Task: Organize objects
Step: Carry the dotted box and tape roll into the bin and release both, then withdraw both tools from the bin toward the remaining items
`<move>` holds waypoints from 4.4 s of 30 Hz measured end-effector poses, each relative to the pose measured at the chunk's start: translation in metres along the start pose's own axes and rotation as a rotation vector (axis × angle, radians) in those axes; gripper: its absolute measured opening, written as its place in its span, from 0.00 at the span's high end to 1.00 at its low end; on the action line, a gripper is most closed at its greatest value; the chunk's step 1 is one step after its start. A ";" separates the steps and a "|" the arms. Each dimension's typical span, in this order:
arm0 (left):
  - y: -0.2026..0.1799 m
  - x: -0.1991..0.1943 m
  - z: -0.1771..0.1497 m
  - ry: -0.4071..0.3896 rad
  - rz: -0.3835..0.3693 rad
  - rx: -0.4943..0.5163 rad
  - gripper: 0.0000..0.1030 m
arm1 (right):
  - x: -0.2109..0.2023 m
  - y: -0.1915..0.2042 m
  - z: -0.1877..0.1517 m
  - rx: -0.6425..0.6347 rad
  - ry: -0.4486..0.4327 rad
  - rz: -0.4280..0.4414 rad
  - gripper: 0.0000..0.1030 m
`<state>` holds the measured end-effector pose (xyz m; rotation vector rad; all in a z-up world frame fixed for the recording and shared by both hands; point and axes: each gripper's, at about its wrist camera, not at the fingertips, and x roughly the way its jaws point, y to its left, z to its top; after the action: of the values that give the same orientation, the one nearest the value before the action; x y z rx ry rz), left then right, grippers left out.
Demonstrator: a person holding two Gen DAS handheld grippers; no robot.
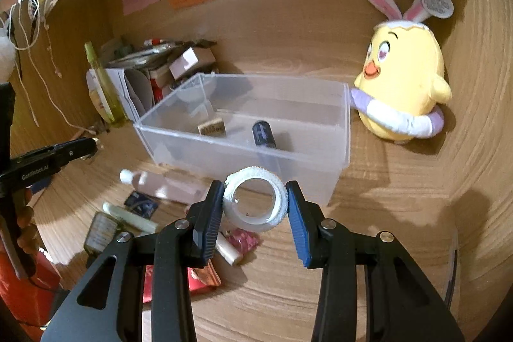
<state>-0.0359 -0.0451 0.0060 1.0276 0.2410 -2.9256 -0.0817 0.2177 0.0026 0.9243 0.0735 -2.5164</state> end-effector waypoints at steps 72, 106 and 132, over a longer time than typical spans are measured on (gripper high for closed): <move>-0.078 0.130 0.058 0.151 -0.087 0.152 0.77 | 0.116 -0.030 0.065 -0.103 0.138 -0.089 0.65; -0.052 0.038 0.040 0.034 -0.051 0.163 0.07 | 0.036 -0.004 0.070 -0.146 -0.013 -0.096 0.14; -0.027 0.017 -0.044 0.195 0.003 0.076 0.07 | 0.038 0.019 0.009 -0.169 0.103 0.001 0.13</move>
<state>-0.0238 -0.0112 -0.0348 1.3244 0.1330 -2.8522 -0.1037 0.1835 -0.0120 0.9824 0.3122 -2.4171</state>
